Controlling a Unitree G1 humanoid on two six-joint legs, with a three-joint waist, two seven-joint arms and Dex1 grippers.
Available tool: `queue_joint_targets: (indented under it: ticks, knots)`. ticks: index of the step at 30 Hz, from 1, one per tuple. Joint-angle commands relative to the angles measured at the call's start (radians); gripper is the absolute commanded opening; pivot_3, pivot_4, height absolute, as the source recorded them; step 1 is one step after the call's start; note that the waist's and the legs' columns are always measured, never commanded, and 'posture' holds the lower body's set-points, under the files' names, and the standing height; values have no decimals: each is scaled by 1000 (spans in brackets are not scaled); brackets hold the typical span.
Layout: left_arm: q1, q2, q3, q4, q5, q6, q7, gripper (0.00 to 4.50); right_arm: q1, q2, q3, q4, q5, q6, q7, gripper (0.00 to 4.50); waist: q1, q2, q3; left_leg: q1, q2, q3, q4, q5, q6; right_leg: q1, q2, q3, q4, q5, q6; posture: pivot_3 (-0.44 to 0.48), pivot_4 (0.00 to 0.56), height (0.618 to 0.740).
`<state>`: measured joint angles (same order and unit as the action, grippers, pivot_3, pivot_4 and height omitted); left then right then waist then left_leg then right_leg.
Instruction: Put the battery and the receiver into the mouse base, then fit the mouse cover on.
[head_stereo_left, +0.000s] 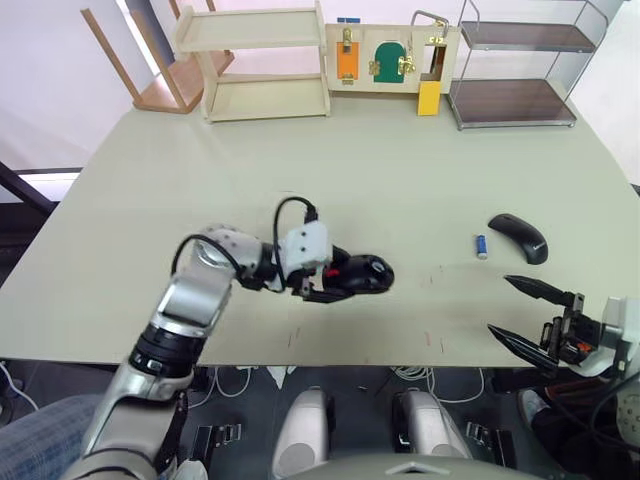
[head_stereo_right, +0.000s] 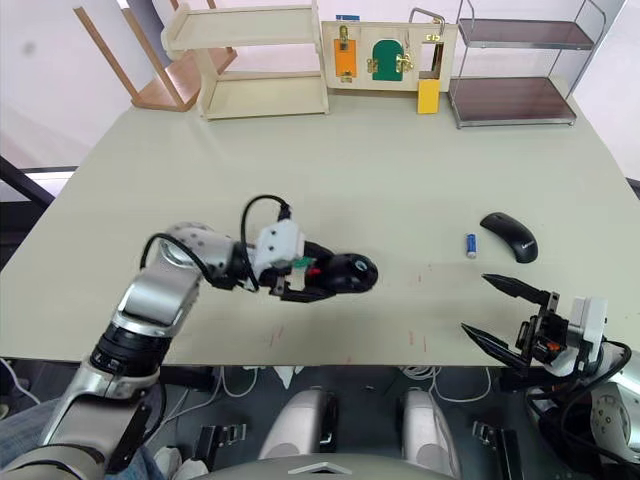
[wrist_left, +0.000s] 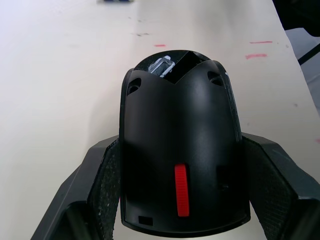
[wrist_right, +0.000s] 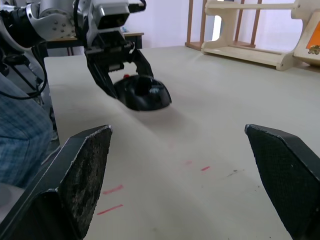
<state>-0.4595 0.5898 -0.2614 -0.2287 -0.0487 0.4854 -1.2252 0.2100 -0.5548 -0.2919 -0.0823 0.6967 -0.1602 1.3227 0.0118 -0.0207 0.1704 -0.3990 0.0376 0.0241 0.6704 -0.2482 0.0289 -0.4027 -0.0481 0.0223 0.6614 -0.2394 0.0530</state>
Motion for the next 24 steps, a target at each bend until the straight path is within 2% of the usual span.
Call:
queue_joint_targets:
  ticks: [1,18,24]
  knots:
    - [11,-16,-53,-75,13,53,65,2949,-6,-15,-29,-42,25,14,-5,4500,0,0,0,0,0,0,0,0,0,0,0,0,0,0,0,0,150,740]
    - [11,-45,-216,-4,61,94,169,2949,15,-7,-17,-145,19,71,-70,4500,5,1,-1,0,-1,-1,0,0,0,1,-1,0,-1,-4,-1,0,150,740]
    - [0,-61,-229,19,64,83,173,2949,25,1,-7,-184,-47,89,-178,4500,6,2,-1,0,-1,-1,2,0,0,2,-1,0,-1,-4,0,0,150,740]
